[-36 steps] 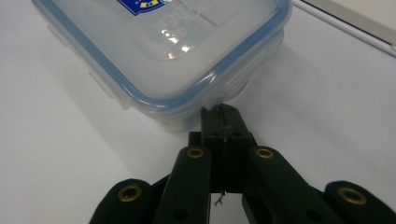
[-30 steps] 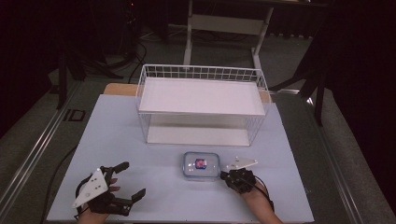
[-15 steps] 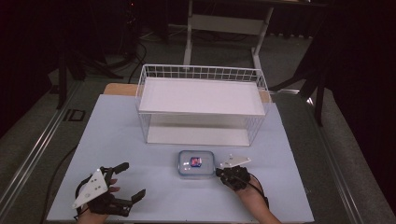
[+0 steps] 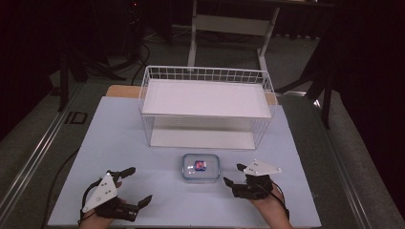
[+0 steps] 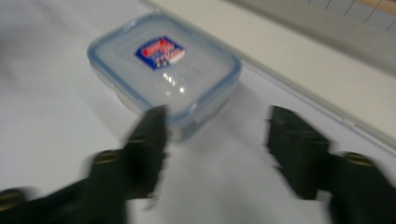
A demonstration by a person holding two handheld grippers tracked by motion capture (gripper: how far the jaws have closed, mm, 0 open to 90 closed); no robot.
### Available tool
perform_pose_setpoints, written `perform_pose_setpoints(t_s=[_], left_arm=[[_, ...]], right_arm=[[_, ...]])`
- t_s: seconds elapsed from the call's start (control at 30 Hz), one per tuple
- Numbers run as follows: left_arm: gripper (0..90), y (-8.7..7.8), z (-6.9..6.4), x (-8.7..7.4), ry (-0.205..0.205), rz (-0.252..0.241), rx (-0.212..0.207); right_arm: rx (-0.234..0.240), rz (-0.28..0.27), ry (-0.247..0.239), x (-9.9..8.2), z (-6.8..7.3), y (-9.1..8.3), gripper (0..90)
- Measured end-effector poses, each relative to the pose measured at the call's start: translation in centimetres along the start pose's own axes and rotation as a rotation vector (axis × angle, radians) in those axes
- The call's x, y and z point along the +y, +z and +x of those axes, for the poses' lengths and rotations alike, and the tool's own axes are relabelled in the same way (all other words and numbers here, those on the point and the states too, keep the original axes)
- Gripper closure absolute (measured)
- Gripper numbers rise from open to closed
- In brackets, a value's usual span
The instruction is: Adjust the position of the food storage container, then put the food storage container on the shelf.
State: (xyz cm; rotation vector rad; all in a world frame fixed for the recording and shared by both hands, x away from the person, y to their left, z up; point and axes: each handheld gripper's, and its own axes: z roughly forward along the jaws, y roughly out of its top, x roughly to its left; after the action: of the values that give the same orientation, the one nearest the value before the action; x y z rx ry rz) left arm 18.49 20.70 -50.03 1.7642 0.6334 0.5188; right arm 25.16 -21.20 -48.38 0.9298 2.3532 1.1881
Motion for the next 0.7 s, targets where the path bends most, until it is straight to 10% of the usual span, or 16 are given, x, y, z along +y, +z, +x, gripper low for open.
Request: perform_pose_setpoints(t_s=[0.3, 0.47, 0.7], left_arm=[[2.0, 0.5, 0.0, 0.1, -0.024, 0.029, 0.011], [2.0, 0.7, -0.5, 0.6, -0.066, 0.052, -0.028], [1.9, 1.6, -0.9, 2.1, -0.126, 0.097, -0.113]], right_arm=[[-0.047, -0.059, -0.013, 0.4, 1.0, -0.3, 11.3], [-0.144, -0.142, -0.074, 0.9, 1.8, -1.1, 11.3], [-0.128, -0.139, -0.079, 2.1, 1.8, -1.3, 15.6]])
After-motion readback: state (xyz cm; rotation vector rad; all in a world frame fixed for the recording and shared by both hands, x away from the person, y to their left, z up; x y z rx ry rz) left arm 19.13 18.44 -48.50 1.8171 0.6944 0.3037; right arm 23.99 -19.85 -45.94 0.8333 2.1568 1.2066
